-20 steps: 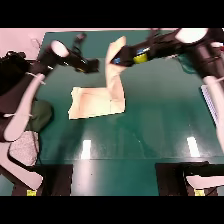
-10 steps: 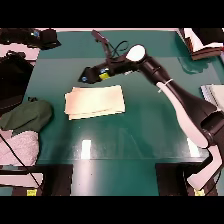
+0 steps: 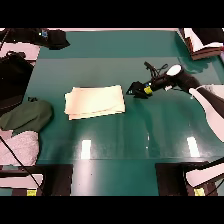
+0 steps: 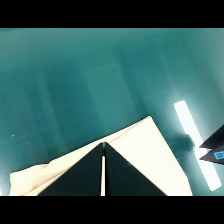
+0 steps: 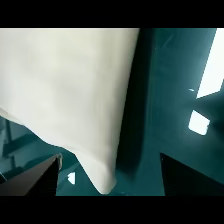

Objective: Fold the shirts.

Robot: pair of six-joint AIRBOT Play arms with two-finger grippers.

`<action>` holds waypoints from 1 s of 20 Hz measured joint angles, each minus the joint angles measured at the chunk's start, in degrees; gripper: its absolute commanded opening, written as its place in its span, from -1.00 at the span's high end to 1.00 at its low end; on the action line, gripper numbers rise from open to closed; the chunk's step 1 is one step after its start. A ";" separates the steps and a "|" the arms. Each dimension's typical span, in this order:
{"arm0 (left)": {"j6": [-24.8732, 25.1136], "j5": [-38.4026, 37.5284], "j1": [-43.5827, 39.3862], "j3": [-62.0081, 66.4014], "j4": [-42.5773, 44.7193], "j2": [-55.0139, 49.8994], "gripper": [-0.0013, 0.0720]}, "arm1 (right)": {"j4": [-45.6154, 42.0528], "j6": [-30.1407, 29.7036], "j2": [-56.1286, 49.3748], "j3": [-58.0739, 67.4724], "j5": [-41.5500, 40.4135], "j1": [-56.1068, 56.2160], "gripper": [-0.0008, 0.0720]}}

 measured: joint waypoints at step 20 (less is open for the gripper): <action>0.44 -0.50 -14.53 0.00 -0.31 0.02 0.89 | -7.63 1.44 -0.17 14.23 -2.21 -8.96 0.93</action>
